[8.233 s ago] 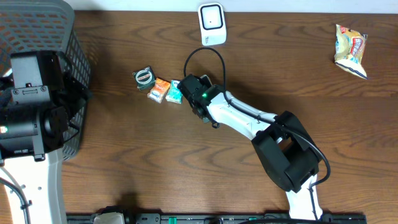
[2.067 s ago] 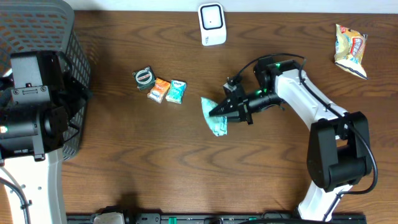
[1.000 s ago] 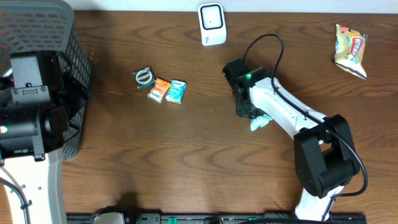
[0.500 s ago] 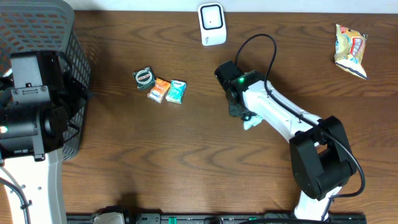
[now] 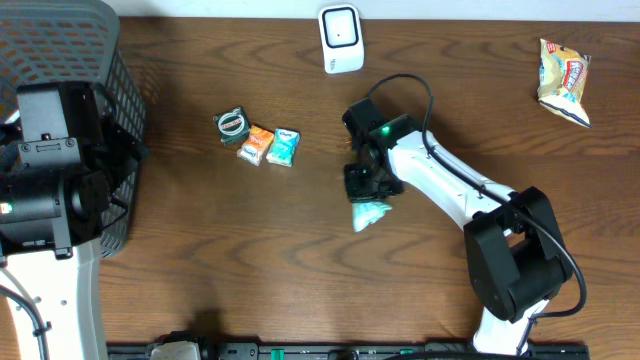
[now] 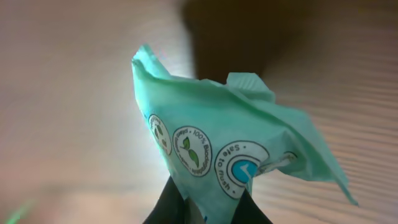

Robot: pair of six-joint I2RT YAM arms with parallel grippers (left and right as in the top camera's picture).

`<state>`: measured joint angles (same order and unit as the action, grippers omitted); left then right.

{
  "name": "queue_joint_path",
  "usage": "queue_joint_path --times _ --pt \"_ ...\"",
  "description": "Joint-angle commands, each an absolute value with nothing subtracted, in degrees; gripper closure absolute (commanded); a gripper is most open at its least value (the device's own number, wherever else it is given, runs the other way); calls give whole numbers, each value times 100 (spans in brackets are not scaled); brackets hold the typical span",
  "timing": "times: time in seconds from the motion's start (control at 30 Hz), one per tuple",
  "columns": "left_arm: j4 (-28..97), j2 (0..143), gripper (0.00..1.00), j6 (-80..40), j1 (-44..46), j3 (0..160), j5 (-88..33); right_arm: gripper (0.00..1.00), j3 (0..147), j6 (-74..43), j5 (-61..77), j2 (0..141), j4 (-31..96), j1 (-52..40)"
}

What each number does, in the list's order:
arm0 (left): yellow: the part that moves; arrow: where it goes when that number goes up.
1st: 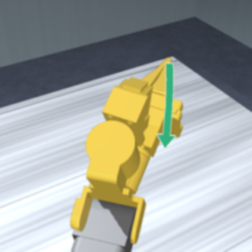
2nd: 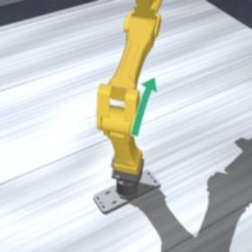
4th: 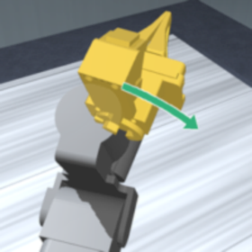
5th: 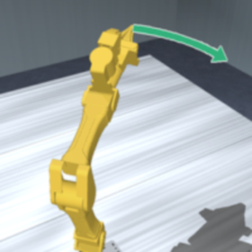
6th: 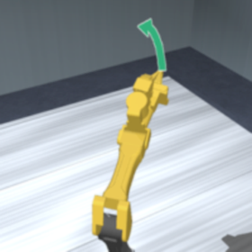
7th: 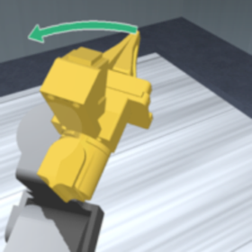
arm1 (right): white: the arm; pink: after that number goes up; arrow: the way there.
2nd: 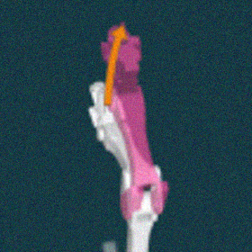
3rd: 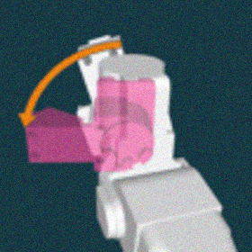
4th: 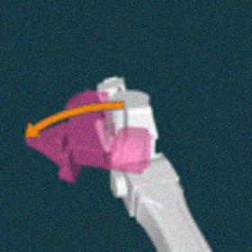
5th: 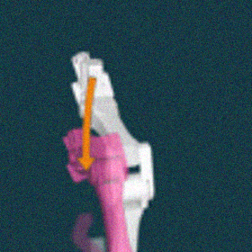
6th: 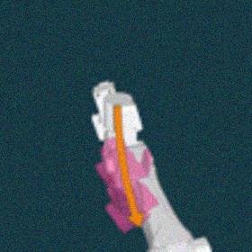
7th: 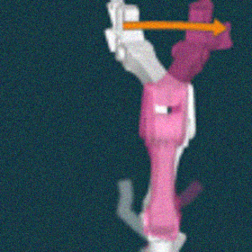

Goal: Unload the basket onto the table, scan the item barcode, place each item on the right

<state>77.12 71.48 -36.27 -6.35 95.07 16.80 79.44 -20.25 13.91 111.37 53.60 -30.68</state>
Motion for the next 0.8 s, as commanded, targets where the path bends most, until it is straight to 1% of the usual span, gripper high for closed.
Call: queue_joint_path --times 0.0,0.03,0.3,0.57,0.6,0.77 --pt "7734 7153 2 -3717 -663 9476 1737 99 7944 -950 4029 10993 5218 -2969" --pt "7734 7153 2 -3719 -663 9476 1737 99 7944 -812 4576 10993 5140 -2912" --pt "7734 7153 3 -3717 -663 9476 1737 99 7944 -237 6991 10993 4849 -2504" --pt "7734 7153 2 -3717 -663 9476 1737 99 7944 -204 8746 10993 4753 -2167" --pt "7734 7153 2 -3717 -663 9476 1737 99 7944 -248 8954 10993 4764 -2137" --pt "7734 7153 2 -3717 -663 9476 1737 99 7944 -1326 8952 10993 4757 -2071"
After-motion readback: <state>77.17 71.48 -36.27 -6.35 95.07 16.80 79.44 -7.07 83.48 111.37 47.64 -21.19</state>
